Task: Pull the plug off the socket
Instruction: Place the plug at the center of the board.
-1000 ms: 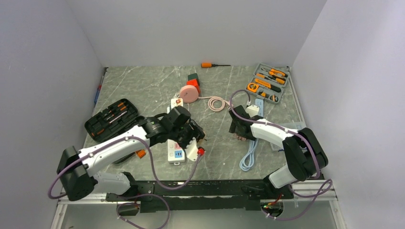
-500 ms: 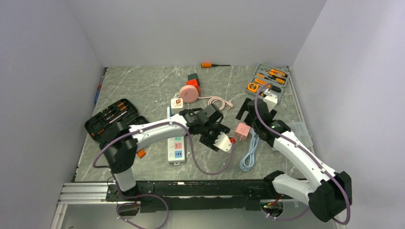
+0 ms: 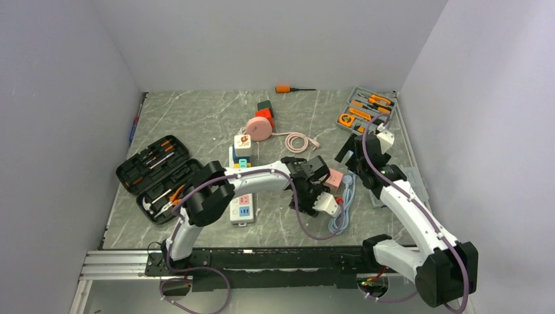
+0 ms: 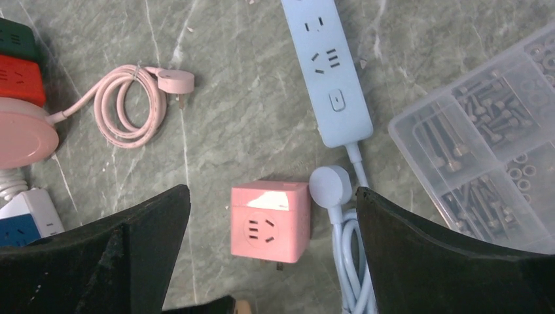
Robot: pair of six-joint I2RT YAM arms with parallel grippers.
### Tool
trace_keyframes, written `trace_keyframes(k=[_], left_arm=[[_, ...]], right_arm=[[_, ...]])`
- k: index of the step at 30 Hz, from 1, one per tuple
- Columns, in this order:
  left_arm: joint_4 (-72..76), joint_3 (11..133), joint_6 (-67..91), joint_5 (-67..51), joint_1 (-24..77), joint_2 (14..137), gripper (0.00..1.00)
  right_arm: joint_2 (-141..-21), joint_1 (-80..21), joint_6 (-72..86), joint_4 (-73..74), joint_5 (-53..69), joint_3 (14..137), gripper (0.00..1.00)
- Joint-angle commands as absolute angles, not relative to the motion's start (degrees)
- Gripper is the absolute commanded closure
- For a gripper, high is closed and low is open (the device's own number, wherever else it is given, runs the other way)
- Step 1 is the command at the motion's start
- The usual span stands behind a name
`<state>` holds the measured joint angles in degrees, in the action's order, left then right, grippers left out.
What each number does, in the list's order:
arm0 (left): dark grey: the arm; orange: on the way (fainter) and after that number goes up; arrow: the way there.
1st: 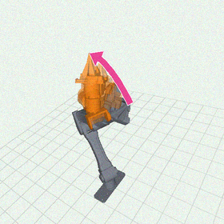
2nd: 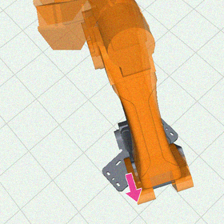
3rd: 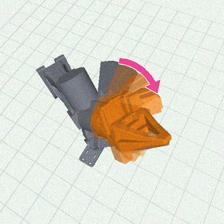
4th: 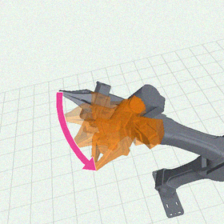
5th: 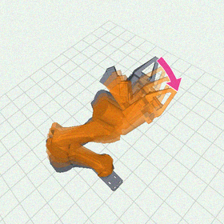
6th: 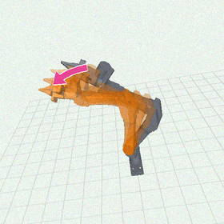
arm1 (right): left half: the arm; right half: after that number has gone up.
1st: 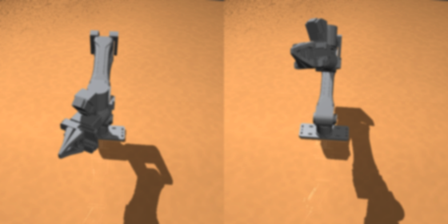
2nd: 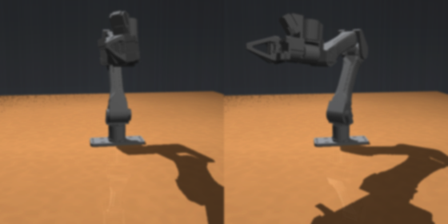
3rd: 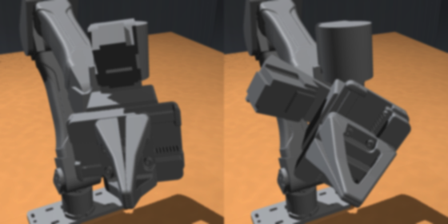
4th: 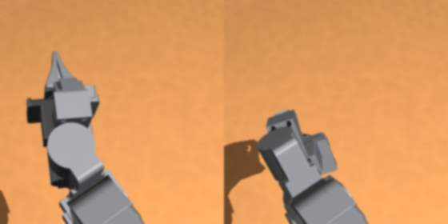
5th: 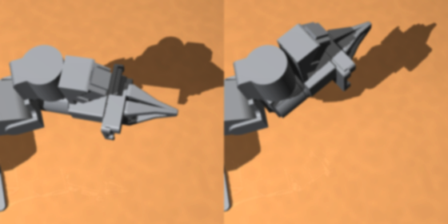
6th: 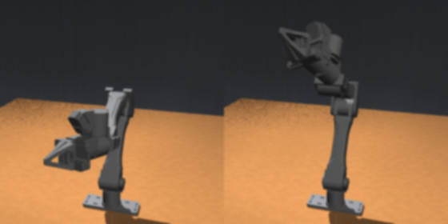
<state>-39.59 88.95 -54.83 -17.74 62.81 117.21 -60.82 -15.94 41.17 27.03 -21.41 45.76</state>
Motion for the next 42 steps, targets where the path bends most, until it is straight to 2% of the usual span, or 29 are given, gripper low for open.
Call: trace_keyframes(k=[1, 3, 5, 8, 16, 21, 27, 30, 34, 40, 42], left_arm=[[-42.07, 98.39, -50.22, -20.67, 63.4, 120.45, 0.46], [-41.45, 99.72, -48.33, -21.42, 63.66, 121.46, 0.43], [-40.77, 99.99, -47.28, -21.63, 63.95, 121.88, 0.33], [-40.9, 100.04, -46.06, -20.95, 64.14, 121.72, 0.02], [-45.2, 100.3, -37.19, -21.97, 59.83, 114.46, 0.01], [-51.21, 101.49, -32.74, -24.34, 51.27, 108.6, 0.01], [-48.69, 93.6, -30.91, -21.33, 45.2, 101.57, 0.01], [-45.91, 87.44, -30.78, -21.11, 44.18, 98.63, 0.01], [-40.86, 77.5, -33.22, -19.11, 44.19, 95.99, 0.01], [-30.91, 64.03, -38.31, -16.97, 44.06, 90.83, 0.01], [-30.97, 62.27, -38.83, -17.02, 43.63, 90.2, 0.01]], right_arm=[[-53.92, -15.69, 41.7, 23.57, -21.71, 41.02, 0.02], [-52.83, -15.58, 41.25, 23.03, -21.75, 39.98, 0.02], [-53.96, -15.57, 40.97, 24.47, -21.84, 40.61, 0.02], [-55.67, -15.51, 40.71, 25.51, -22.06, 41.57, 0.02], [-55.94, -15.55, 39.93, 24.79, -22.82, 42.19, 0.0], [-57.67, -15.53, 39.64, 23.57, -21.86, 43.31, 0.0], [-60.66, -16.73, 39.8, 23.1, -20.17, 45.52, 0.01], [-60.97, -20.65, 38.73, 22.38, -21.77, 46.76, 0.05], [-61.87, -28.54, 38.14, 21.12, -21.06, 47.71, 0.22], [-59.12, -35.5, 35.57, 10.61, -5.7, 38.3, 0.7], [-59.07, -36.33, 35.61, 7.28, -1.02, 35.24, 0.8]])
